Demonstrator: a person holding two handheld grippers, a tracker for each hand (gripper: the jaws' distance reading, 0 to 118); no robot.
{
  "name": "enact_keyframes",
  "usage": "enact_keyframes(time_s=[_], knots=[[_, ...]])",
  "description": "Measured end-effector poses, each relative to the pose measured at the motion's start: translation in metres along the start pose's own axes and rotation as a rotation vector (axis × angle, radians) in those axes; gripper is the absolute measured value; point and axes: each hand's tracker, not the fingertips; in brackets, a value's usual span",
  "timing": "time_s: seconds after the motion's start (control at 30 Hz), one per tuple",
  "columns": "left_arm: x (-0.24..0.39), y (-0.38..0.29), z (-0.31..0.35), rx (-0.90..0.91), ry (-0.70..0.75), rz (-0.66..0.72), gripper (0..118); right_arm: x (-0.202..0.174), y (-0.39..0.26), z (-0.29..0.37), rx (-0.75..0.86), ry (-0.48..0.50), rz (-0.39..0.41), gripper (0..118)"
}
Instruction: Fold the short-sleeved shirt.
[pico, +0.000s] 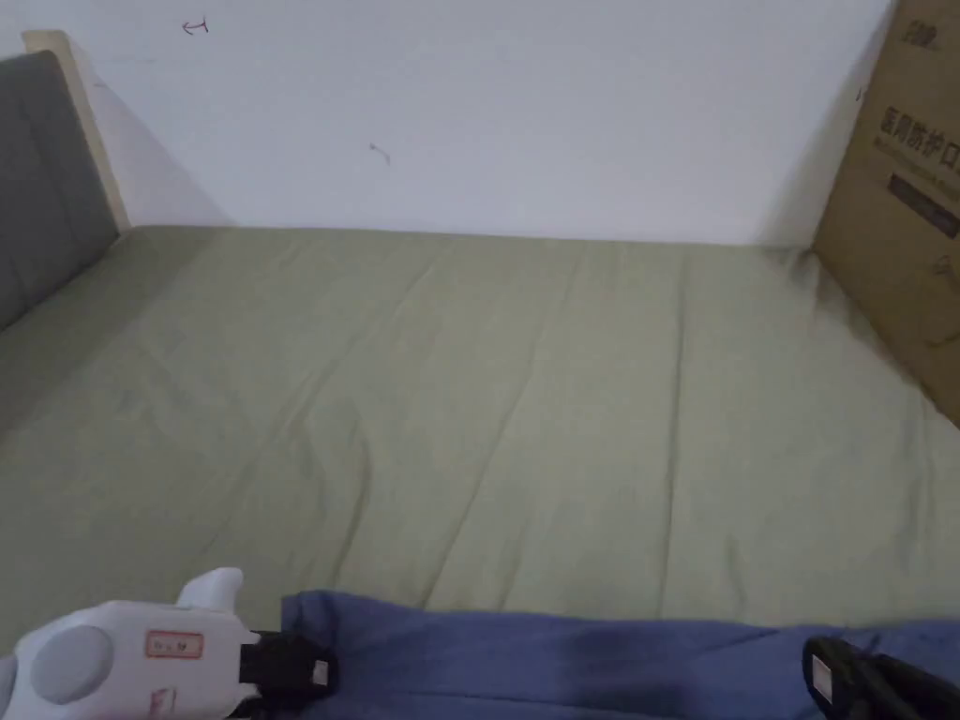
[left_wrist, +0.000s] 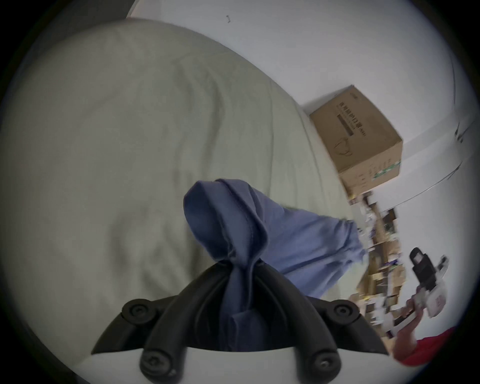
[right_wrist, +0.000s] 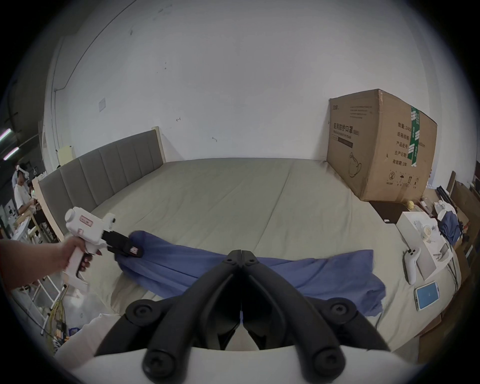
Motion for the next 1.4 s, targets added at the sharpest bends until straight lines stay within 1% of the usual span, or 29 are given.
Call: enact_keyframes(time_s=[0.07, 0.13, 0.17, 0.2, 0.27, 0.33, 0.4, 0.43, 0.47, 0.5, 0.53, 0.57, 0.6, 0.63, 0.67, 0.7, 0.77, 0.83, 0.87, 0.9, 0.93, 0.97, 1.0, 1.03, 1.07, 1.13, 1.17, 1.27, 1.4], knots=[[0.017, 0.005, 0.021, 0.011, 0.254, -0.16, 4, 0.007, -0.005, 0.003, 0.003, 0.0, -0.021, 0], [0.046, 0.007, 0.031, 0.017, 0.6, -0.406, 4, 0.015, -0.011, 0.007, -0.003, -0.008, -0.043, 0], [0.054, 0.005, 0.032, 0.027, 0.693, -0.488, 4, 0.019, -0.013, 0.008, -0.008, -0.013, -0.056, 0], [0.059, 0.003, 0.033, 0.034, 0.697, -0.508, 4, 0.024, -0.016, 0.01, -0.015, -0.017, -0.068, 0], [0.068, 0.008, 0.036, 0.026, 0.55, -0.368, 4, 0.032, -0.018, 0.014, -0.02, -0.024, -0.086, 0], [0.079, 0.008, 0.029, 0.035, 0.37, -0.202, 4, 0.041, -0.021, 0.018, -0.015, -0.039, -0.101, 0], [0.096, 0.008, 0.011, 0.025, 0.153, -0.056, 5, 0.05, -0.023, 0.023, -0.013, -0.062, -0.124, 0], [0.105, 0.007, 0.0, 0.017, 0.084, -0.014, 5, 0.053, -0.024, 0.026, -0.012, -0.07, -0.137, 0], [0.116, 0.005, -0.014, 0.004, 0.033, 0.016, 8, 0.058, -0.025, 0.028, -0.011, -0.075, -0.152, 0], [0.126, 0.003, -0.031, -0.006, -0.006, 0.025, 20, 0.062, -0.026, 0.031, -0.01, -0.081, -0.165, 0], [0.139, 0.003, -0.05, -0.021, -0.033, 0.027, 39, 0.065, -0.026, 0.034, -0.01, -0.09, -0.174, 0], [0.15, 0.001, -0.064, -0.048, -0.061, 0.017, 65, 0.067, -0.027, 0.036, -0.011, -0.099, -0.178, 0], [0.162, -0.001, -0.079, -0.084, -0.11, 0.007, 95, 0.069, -0.027, 0.037, -0.014, -0.111, -0.18, 0], [0.171, -0.004, -0.089, -0.118, -0.15, -0.015, 108, 0.07, -0.028, 0.038, -0.016, -0.117, -0.179, 0], [0.181, -0.005, -0.098, -0.142, -0.174, -0.036, 111, 0.072, -0.028, 0.04, -0.018, -0.122, -0.18, 0], [0.188, -0.007, -0.098, -0.134, -0.192, -0.051, 111, 0.073, -0.029, 0.041, -0.019, -0.125, -0.18, 0], [0.193, -0.007, -0.09, -0.072, -0.218, -0.089, 111, 0.074, -0.029, 0.041, -0.02, -0.127, -0.175, 0], [0.187, -0.003, -0.074, -0.033, -0.189, -0.102, 111, 0.074, -0.03, 0.04, -0.024, -0.126, -0.17, 0], [0.181, -0.002, -0.064, -0.002, -0.149, -0.108, 111, 0.074, -0.031, 0.038, -0.028, -0.122, -0.169, 0], [0.174, -0.002, -0.053, 0.042, -0.094, -0.108, 108, 0.073, -0.032, 0.036, -0.031, -0.118, -0.168, 0], [0.167, 0.0, -0.039, 0.119, -0.032, -0.121, 100, 0.072, -0.032, 0.033, -0.035, -0.11, -0.168, 0], [0.162, -0.002, -0.028, 0.174, 0.007, -0.156, 84, 0.071, -0.032, 0.031, -0.037, -0.104, -0.169, 0], [0.158, -0.004, -0.019, 0.214, 0.062, -0.205, 51, 0.07, -0.032, 0.029, -0.039, -0.097, -0.169, 0], [0.157, -0.006, -0.013, 0.241, 0.125, -0.24, 51, 0.068, -0.032, 0.027, -0.04, -0.091, -0.169, 0], [0.157, -0.008, -0.011, 0.244, 0.177, -0.264, 43, 0.067, -0.032, 0.025, -0.041, -0.086, -0.169, 0], [0.153, -0.012, -0.017, 0.22, 0.246, -0.299, 11, 0.064, -0.03, 0.022, -0.045, -0.075, -0.166, 0], [0.152, -0.013, -0.022, 0.203, 0.233, -0.296, 6, 0.062, -0.03, 0.021, -0.046, -0.07, -0.164, 0], [0.151, -0.017, -0.051, 0.109, 0.17, -0.305, 3, 0.059, -0.028, 0.021, -0.047, -0.059, -0.157, 0], [0.164, -0.032, -0.109, -0.057, 0.274, -0.386, 3, 0.055, -0.027, 0.021, -0.056, -0.055, -0.15, 0]])
